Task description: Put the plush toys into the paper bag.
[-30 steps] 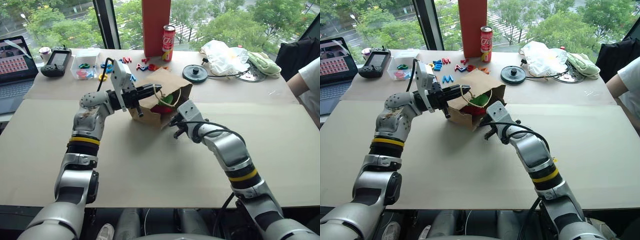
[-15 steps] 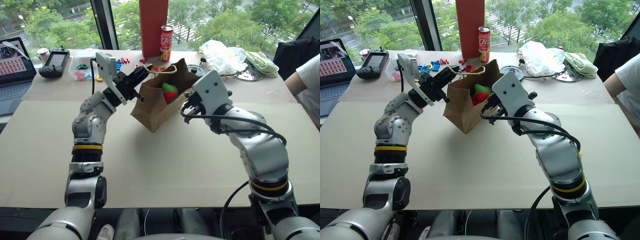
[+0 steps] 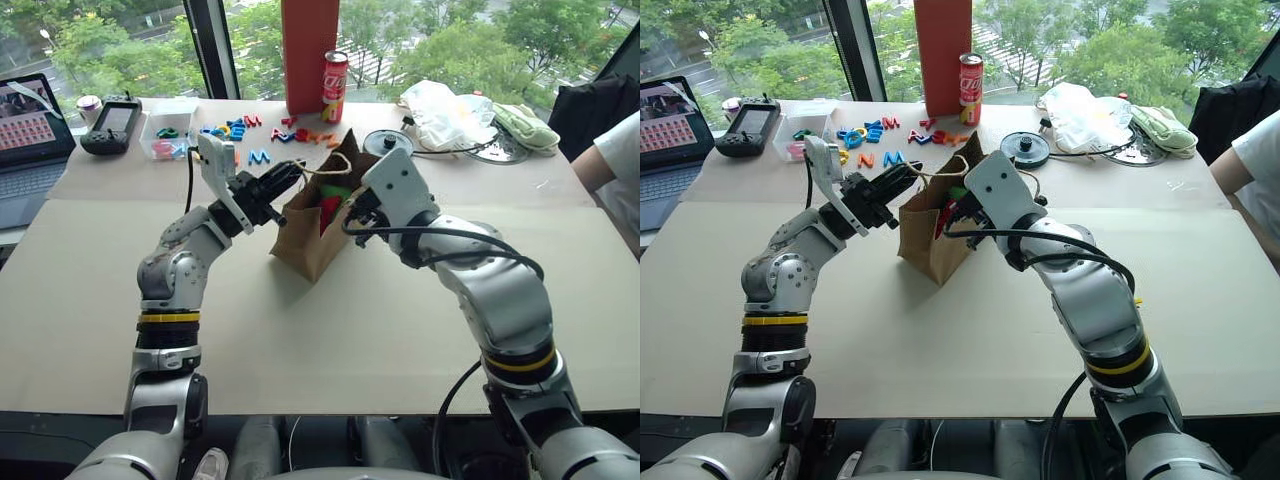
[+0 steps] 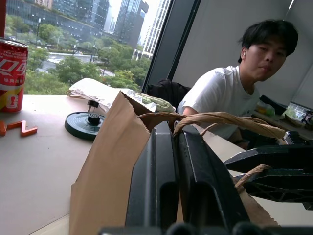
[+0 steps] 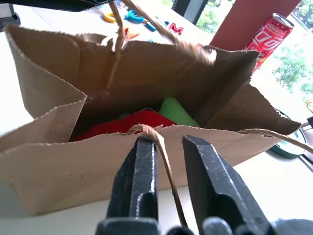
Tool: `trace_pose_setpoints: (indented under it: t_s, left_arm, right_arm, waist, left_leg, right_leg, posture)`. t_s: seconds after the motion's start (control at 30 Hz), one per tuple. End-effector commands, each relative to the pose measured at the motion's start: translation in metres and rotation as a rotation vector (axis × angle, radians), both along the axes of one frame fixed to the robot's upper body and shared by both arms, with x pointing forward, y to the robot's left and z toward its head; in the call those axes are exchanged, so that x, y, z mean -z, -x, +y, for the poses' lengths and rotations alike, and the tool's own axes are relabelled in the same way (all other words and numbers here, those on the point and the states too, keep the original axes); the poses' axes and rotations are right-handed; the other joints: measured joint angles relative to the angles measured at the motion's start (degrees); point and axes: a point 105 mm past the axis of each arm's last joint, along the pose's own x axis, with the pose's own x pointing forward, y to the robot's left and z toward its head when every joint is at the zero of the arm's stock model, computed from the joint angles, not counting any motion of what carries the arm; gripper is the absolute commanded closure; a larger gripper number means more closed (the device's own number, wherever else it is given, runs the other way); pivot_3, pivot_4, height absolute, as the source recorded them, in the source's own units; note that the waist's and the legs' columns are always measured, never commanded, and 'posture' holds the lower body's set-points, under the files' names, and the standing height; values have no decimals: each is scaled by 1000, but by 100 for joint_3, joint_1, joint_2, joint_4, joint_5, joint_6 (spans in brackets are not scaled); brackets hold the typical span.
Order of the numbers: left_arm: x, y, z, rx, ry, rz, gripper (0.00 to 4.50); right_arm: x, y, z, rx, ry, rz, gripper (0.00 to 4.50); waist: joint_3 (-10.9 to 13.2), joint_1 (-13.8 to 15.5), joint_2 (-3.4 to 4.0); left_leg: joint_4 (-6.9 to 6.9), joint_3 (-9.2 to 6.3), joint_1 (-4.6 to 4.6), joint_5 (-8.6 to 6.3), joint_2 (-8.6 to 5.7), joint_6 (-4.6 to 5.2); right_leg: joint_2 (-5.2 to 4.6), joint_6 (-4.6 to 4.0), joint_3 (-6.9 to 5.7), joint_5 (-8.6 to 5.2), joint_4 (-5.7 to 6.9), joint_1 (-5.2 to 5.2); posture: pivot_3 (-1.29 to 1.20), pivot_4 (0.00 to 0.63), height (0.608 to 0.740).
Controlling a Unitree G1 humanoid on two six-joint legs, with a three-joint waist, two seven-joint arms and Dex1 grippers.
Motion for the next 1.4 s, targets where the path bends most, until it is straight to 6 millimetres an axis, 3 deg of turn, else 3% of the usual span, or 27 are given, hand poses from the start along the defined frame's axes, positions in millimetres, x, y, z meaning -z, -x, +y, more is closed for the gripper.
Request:
trace_pose_setpoints:
  t_s: [0.03,0.2,0.27,0.43,0.53,0.67,0.8,0.9,1.07,1.27,1.4]
  left_arm:
    - [-16,10,1,37,16,-45,2592]
    - [-18,12,8,43,-3,-35,784]
    - [-19,12,11,36,-10,-34,53]
    - [-22,14,33,16,-7,-8,18]
    - [-11,16,44,-9,-18,36,18]
    - [4,22,47,-6,-42,74,18]
    - [14,25,50,-5,-46,103,18]
    - [25,27,50,4,-91,121,0]
    - [41,31,54,21,-159,145,0]
    - [49,33,53,53,-238,123,0]
    - [52,32,50,70,-285,99,0]
  right_arm:
    - [-27,3,-2,-9,-65,-88,1889]
    - [-38,11,-6,-62,-98,-98,157]
    - [-40,15,-7,-87,-92,-101,0]
    - [-38,37,-16,-203,-71,-41,0]
    - [-46,44,-31,-227,-123,-11,0]
    - [-53,57,-38,-305,-198,27,0]
    - [-44,65,-36,-357,-223,95,0]
    - [-34,68,-33,-382,-255,143,722]
    - [-2,66,-27,-380,-240,255,2464]
    - [31,37,-23,-243,-150,309,4483]
    - [33,17,-11,-209,-105,280,4483]
  waist:
    - [0,0,0]
    - [0,0,0]
    - [0,0,0]
    - [1,0,1]
    - [1,0,1]
    - [1,2,1]
    - [1,5,1]
    - [1,2,1]
    - [1,-1,1]
    - [1,-3,1]
    - [1,-9,1]
  left_leg:
    - [0,0,0,0,0,0]
    - [0,-1,0,0,0,0]
    - [0,-1,1,0,0,0]
    - [-3,-3,0,0,0,0]
    - [-4,-9,3,0,1,0]
    - [-4,-10,5,0,1,0]
    - [-4,-11,5,0,1,0]
    - [-5,-12,5,-1,0,0]
    - [-6,-11,7,-1,0,0]
    - [-5,-8,10,0,-1,0]
    - [-6,-5,8,0,0,1]
  right_leg:
    - [0,0,0,0,0,0]
    - [-1,0,0,0,0,1]
    - [-1,0,0,0,0,1]
    - [-1,0,0,0,-3,0]
    - [-1,0,0,0,-5,2]
    - [-3,0,1,0,-5,3]
    - [-2,-1,1,0,-5,3]
    - [-4,0,4,0,-5,4]
    - [-3,-1,3,-1,-5,4]
    - [-4,-2,8,-1,-6,3]
    - [-2,-2,9,-1,-5,-1]
  posture:
    - [0,150,739]
    - [0,150,739]
    - [0,150,739]
    - [0,150,739]
    - [0,150,739]
    - [0,150,739]
    - [0,150,739]
    - [0,150,739]
    - [0,150,739]
    - [0,150,739]
    - [0,150,739]
